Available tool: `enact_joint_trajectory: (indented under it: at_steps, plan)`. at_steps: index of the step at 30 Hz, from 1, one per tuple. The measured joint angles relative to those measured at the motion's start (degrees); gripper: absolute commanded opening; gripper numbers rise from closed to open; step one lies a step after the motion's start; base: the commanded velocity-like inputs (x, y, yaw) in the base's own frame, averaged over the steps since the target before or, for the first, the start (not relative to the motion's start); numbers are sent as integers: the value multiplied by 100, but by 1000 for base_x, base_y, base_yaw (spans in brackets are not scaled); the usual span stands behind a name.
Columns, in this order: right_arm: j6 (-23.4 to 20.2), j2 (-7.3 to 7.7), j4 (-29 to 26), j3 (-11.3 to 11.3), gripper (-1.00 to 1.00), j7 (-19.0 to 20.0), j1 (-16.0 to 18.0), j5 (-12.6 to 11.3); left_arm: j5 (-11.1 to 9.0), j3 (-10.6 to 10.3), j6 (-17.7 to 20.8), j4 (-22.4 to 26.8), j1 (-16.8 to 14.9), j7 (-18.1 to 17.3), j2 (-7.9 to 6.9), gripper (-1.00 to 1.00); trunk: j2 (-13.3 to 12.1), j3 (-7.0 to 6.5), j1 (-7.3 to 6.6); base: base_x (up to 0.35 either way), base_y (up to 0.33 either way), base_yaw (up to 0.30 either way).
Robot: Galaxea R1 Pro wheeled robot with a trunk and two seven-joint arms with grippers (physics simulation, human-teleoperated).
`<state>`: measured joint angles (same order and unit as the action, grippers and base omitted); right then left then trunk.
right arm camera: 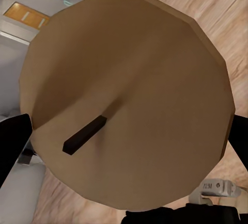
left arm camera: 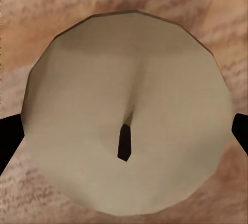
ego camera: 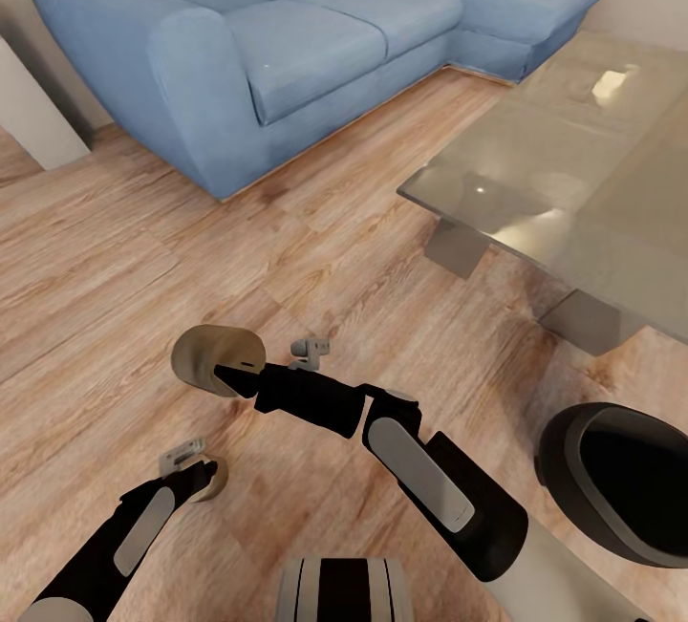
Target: Place each of the two pumpkins and all three candles from the living room inside a cabinet in the living room (use any cabinet), then make sure every cabinet is closed, and position the cauldron so it is next to a table in the living room.
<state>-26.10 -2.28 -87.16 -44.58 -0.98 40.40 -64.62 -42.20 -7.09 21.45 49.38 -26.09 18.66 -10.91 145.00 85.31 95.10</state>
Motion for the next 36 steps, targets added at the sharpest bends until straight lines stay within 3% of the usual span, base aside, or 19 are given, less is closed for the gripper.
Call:
enact_joint_trajectory:
  at_steps: [28, 36]
  plan:
    - [0, 0, 0, 0, -100, 0, 0, 0, -12, 40, -59, 0, 0, -58, -9, -100, 0, 0, 0, 0, 0, 0]
    - [1, 0, -1, 0, -100, 0, 0, -10, -13, 51, -60, 1, -1, -62, -9, -100, -10, -177, -21, 0, 0, 0]
